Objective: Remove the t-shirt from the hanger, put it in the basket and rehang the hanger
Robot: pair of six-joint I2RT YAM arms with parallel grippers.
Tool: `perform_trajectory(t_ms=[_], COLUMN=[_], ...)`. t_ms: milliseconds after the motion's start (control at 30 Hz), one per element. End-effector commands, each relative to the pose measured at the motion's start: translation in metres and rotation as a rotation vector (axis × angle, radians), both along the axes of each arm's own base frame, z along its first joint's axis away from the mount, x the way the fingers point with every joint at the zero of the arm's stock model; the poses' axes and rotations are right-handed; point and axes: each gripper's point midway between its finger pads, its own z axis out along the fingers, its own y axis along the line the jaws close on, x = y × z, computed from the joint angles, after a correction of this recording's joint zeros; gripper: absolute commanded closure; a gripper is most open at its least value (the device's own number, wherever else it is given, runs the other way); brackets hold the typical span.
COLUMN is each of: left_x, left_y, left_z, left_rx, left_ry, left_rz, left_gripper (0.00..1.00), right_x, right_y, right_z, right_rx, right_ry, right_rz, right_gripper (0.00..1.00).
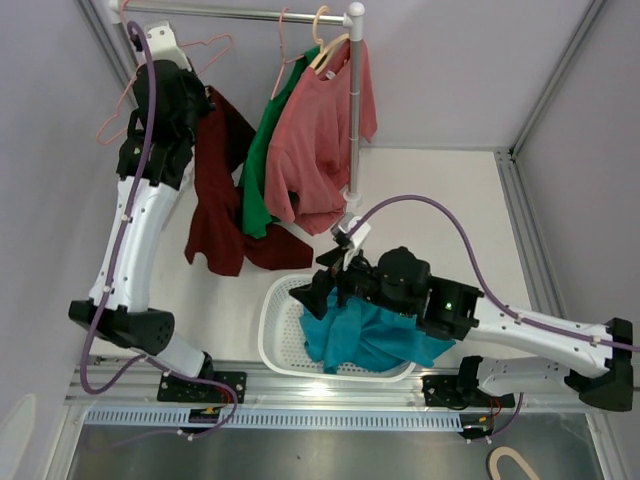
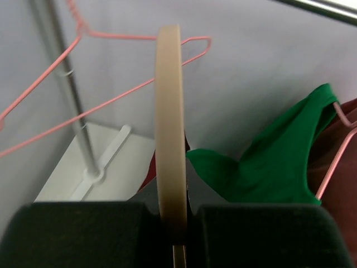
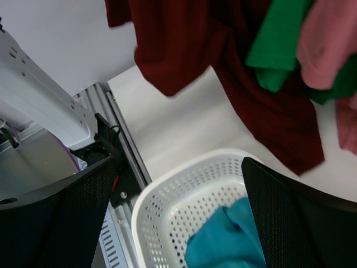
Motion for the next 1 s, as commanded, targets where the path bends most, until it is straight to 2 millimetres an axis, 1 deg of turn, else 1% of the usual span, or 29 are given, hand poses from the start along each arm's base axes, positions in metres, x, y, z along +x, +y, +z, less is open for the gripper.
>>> perform_trajectory(t_ms=[0,33,67,100,133,167,200,233,267,300,333,367,400,433,467,500,567,600,633,667,700,733,767,800,833,867,900,933,967], left_x=[-0.066,-0.079,-0.089,-0.095,-0.105,-0.111,-0.115,-0.12,-0.129,-0.128,-0.13,-0.134,-0.134,-0.134,-0.134,-0.133,-0.131,-0.129,-0.127,-0.127,-0.125,-0.124,-0.124,-0.123,-0.121,-0.118,-0.116,-0.11,-0.106], left_y=[0.038,0.039,0.047,0.051,0.053,0.054,0.059,0.061,0.063,0.062,0.063,0.064,0.065,0.065,0.065,0.065,0.066,0.065,0.065,0.065,0.064,0.064,0.064,0.065,0.066,0.067,0.069,0.069,0.068], left_z=[0.039,0.042,0.033,0.031,0.034,0.033,0.024,0.023,0.026,0.017,0.017,0.016,0.014,0.013,0.011,0.011,0.008,0.006,0.004,0.005,0.003,0.001,0.004,0.004,0.005,0.008,0.009,0.008,0.004], left_rx=[-0.096,-0.13,-0.125,-0.127,-0.13,-0.128,-0.114,-0.106,-0.109,-0.101,-0.097,-0.092,-0.087,-0.078,-0.074,-0.068,-0.054,-0.049,-0.046,-0.046,-0.044,-0.04,-0.044,-0.027,-0.019,-0.018,0.003,0.01,0.018], left_ry=[-0.091,-0.1,-0.067,-0.059,-0.065,-0.063,-0.039,-0.035,-0.048,-0.032,-0.039,-0.044,-0.042,-0.037,-0.033,-0.029,-0.019,-0.012,-0.008,-0.011,-0.007,-0.002,-0.018,-0.02,-0.023,-0.04,-0.04,-0.037,-0.025], left_rz=[0.21,0.219,0.273,0.294,0.3,0.309,0.341,0.35,0.349,0.349,0.346,0.344,0.345,0.347,0.346,0.348,0.354,0.354,0.355,0.355,0.354,0.354,0.358,0.358,0.365,0.38,0.386,0.403,0.403], left_gripper=[0.99,0.99,0.99,0.99,0.99,0.99,0.99,0.99,0.99,0.99,0.99,0.99,0.99,0.99,0.99,0.99,0.99,0.99,0.99,0.99,0.99,0.99,0.99,0.99,0.99,0.99,0.99,0.99,0.99], right_x=[-0.01,-0.011,-0.011,-0.012,-0.011,-0.011,-0.008,-0.008,-0.008,-0.008,-0.011,-0.013,-0.014,-0.015,-0.019,-0.021,-0.025,-0.026,-0.029,-0.029,-0.028,-0.026,-0.025,-0.025,-0.025,-0.029,-0.031,-0.038,-0.035], right_y=[0.036,0.043,0.048,0.059,0.065,0.071,0.085,0.092,0.1,0.107,0.122,0.129,0.136,0.15,0.155,0.161,0.176,0.18,0.19,0.194,0.197,0.199,0.201,0.199,0.197,0.195,0.185,0.175,0.175], right_z=[0.057,0.065,0.068,0.062,0.074,0.077,0.067,0.083,0.087,0.09,0.082,0.101,0.105,0.096,0.11,0.113,0.116,0.116,0.112,0.103,0.105,0.101,0.098,0.092,0.088,0.086,0.094,0.091,0.082], right_rx=[0.172,0.205,0.22,0.214,0.258,0.267,0.244,0.282,0.289,0.295,0.283,0.318,0.321,0.3,0.328,0.336,0.342,0.341,0.327,0.309,0.302,0.288,0.279,0.259,0.25,0.244,0.257,0.242,0.222], right_ry=[-0.14,-0.156,-0.166,-0.164,-0.184,-0.19,-0.195,-0.218,-0.231,-0.242,-0.248,-0.262,-0.266,-0.259,-0.272,-0.273,-0.264,-0.262,-0.253,-0.245,-0.24,-0.233,-0.225,-0.212,-0.204,-0.194,-0.192,-0.185,-0.178], right_rz=[0.119,0.132,0.139,0.152,0.154,0.157,0.164,0.171,0.179,0.181,0.212,0.232,0.246,0.264,0.29,0.305,0.339,0.35,0.367,0.37,0.364,0.357,0.354,0.347,0.349,0.355,0.337,0.338,0.322], right_gripper=[0.0,0.01,0.01,0.01,0.01,0.0,0.01,0.01,0.01,0.01,0.0,0.0,0.01,0.01,0.0,0.0,0.0,0.01,0.0,0.05,0.23,0.66,0.8,0.91,1.0,1.0,1.0,1.0,1.0])
